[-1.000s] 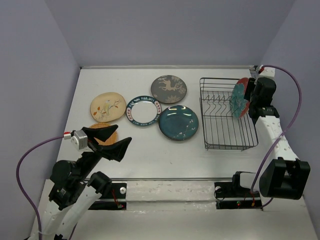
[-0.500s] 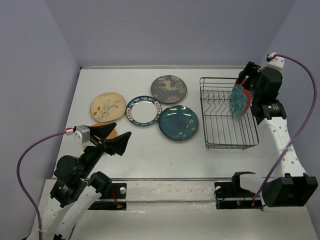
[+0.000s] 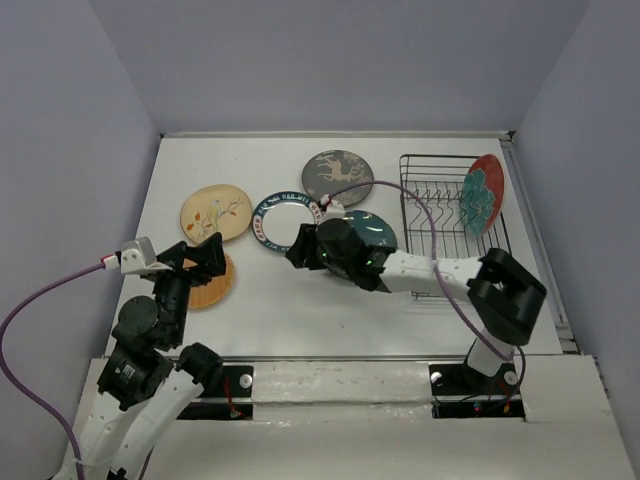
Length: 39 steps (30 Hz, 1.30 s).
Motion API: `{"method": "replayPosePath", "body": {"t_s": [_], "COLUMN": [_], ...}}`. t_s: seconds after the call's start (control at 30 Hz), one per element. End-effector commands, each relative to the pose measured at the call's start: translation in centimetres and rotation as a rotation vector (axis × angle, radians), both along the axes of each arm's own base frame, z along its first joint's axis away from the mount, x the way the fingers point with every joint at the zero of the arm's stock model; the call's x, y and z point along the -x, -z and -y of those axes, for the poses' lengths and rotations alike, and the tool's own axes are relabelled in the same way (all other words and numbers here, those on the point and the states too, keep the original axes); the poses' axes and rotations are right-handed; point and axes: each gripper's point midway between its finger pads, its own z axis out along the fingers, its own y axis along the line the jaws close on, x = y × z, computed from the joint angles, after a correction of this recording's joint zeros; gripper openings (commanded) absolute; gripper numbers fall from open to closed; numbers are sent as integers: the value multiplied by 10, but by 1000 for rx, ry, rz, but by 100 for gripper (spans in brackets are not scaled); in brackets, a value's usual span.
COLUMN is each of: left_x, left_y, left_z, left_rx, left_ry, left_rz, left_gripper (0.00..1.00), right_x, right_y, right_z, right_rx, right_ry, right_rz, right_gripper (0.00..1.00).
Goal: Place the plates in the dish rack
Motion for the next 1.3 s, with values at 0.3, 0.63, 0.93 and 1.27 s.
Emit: {"method": "replayPosePath", "body": {"t_s": [0.3,0.63,0.93,1.27], "left_x": [-9,-13,-10,-9], "left_y": [-16,-15,-18,-18], "left_z": [-17,-4,-7,-18], "left_rx": [-29,-53,-40,-18], "left_ry": [-107,-42,-48,-100], "left_rz": [54,52,67,72], "left_gripper": [99,99,99,99], "right_x": [35,32,46,57], "right_y": [65,118,121,22], "right_z": [-195,-212,-209,-127], "right_rx": [-356,-357,-402,-368], "right_ry": [-177,-144,-157,-129], "right_rz": [-228,-338,-392,-100], "right_gripper": [53,40,7,7]}}
